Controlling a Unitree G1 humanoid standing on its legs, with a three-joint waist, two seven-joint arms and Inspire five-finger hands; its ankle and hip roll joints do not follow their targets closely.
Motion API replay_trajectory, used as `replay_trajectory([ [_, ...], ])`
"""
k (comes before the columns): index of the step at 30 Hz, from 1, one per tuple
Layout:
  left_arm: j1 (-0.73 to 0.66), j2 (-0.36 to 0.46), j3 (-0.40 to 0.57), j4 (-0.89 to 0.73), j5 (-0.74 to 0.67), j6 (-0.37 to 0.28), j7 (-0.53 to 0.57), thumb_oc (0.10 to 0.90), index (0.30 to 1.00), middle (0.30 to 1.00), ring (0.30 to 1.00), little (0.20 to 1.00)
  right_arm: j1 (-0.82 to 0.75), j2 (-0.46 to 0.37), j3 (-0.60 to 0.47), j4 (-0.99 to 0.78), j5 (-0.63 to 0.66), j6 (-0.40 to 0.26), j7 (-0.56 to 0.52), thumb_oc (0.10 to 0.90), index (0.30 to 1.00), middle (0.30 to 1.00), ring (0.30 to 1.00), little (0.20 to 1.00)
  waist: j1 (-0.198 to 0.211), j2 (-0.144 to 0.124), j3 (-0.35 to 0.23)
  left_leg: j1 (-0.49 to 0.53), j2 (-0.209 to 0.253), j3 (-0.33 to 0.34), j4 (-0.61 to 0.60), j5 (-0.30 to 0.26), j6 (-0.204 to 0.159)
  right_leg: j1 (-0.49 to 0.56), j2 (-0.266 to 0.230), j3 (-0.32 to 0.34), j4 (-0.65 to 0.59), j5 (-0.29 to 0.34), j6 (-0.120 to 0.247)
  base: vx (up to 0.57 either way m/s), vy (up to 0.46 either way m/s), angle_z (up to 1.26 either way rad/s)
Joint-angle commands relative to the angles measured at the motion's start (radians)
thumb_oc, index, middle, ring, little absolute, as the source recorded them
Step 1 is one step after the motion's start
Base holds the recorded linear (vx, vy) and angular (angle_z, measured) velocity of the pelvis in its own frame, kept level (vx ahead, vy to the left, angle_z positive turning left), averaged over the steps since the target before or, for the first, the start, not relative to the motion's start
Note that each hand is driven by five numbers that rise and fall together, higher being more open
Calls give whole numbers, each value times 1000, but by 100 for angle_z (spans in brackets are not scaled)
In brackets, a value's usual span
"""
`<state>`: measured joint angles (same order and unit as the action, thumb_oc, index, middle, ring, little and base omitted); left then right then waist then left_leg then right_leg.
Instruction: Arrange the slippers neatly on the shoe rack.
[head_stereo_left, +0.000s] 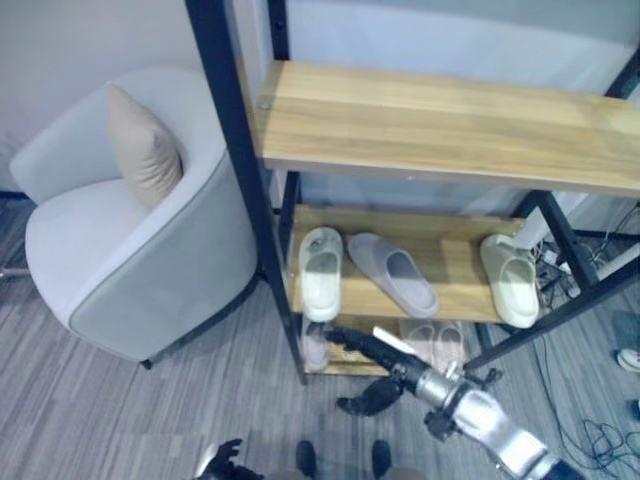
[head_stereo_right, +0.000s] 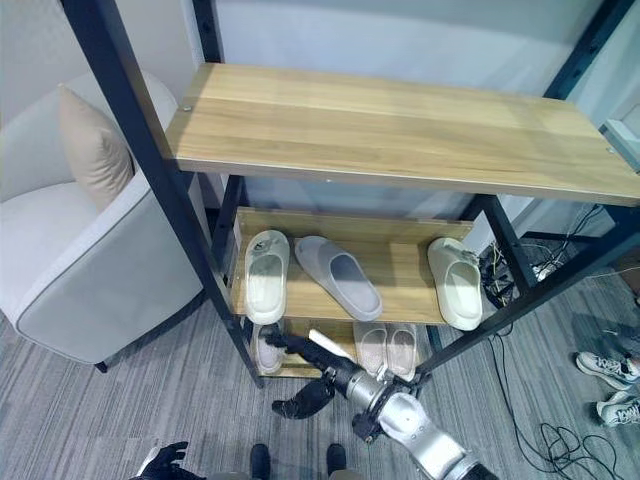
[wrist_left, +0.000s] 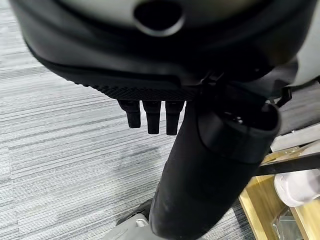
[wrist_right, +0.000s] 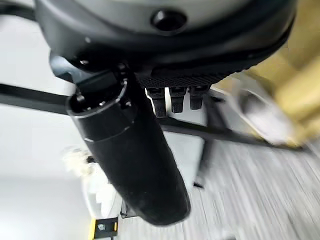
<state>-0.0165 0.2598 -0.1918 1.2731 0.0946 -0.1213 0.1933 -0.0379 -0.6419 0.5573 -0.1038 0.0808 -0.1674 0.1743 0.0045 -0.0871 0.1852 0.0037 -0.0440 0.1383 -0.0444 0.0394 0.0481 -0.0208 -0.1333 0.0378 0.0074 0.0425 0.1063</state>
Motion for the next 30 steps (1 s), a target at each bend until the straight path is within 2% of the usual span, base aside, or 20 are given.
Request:
replay_trajectory([
  [1,-2,-12,-22,21,57,-37,23,800,900,900,900,900,-99,-38,-126,-112,-104,-132,-119,800,900,900,900,900,16,16,-37,-28,23,-100,99,-136,-20,43,-2,-1,81,-130,46,42,40,0],
  [5,17,-27,-18,37,52,-32,19,800,900,900,900,900,-154,-37,-210,-86,-174,-126,-230,800,900,900,900,900,25,15,-42,-30,19,-104,93,-136,-16,45,-4,-4,63,-121,47,36,23,3],
  [8,29,-31,-9,50,50,-29,15,800,900,900,900,900,-152,-31,-267,-82,-200,-127,-275,800,900,900,900,900,32,14,-43,-34,19,-108,92,-137,-15,44,-4,-9,51,-117,47,28,1,1],
  [11,36,-28,-9,47,46,-29,17,800,900,900,900,900,-191,-12,-318,20,-230,-111,-360,800,900,900,900,900,53,8,-39,-49,19,-114,95,-137,-15,42,-4,-16,37,-115,44,30,-10,5],
  [13,38,-25,-10,44,40,-31,17,800,900,900,900,900,-212,-4,-325,49,-219,-112,-376,800,900,900,900,900,59,5,-36,-54,19,-116,96,-136,-14,40,-4,-19,33,-112,42,11,-23,7],
  [18,10,-3,-26,29,-3,-45,25,800,900,900,900,900,-406,-36,-296,249,-206,-96,-455,800,900,900,900,900,87,-7,-15,-114,22,-125,81,-108,-22,-1,-4,-28,-5,-76,39,-36,-18,6],
  [22,-19,2,-38,22,-26,-54,36,800,900,900,900,900,-477,-45,-294,352,-187,-86,-497,800,900,900,900,900,95,-8,-2,-147,19,-133,74,-93,-25,-23,-5,-31,-16,-66,39,-32,-4,9],
  [23,-31,-4,-56,20,-38,-60,44,800,900,900,900,900,-520,-25,-306,405,-129,-91,-524,800,900,900,900,900,101,-6,6,-163,18,-139,71,-86,-27,-38,-4,-35,-15,-64,38,-25,4,8],
  [30,-40,-9,-71,18,-71,-68,52,800,900,900,900,900,-604,-28,-290,503,-60,-94,-535,800,900,900,900,900,122,-5,42,-203,14,-153,100,-88,-30,-60,-3,-41,-11,-60,33,-11,-4,2],
])
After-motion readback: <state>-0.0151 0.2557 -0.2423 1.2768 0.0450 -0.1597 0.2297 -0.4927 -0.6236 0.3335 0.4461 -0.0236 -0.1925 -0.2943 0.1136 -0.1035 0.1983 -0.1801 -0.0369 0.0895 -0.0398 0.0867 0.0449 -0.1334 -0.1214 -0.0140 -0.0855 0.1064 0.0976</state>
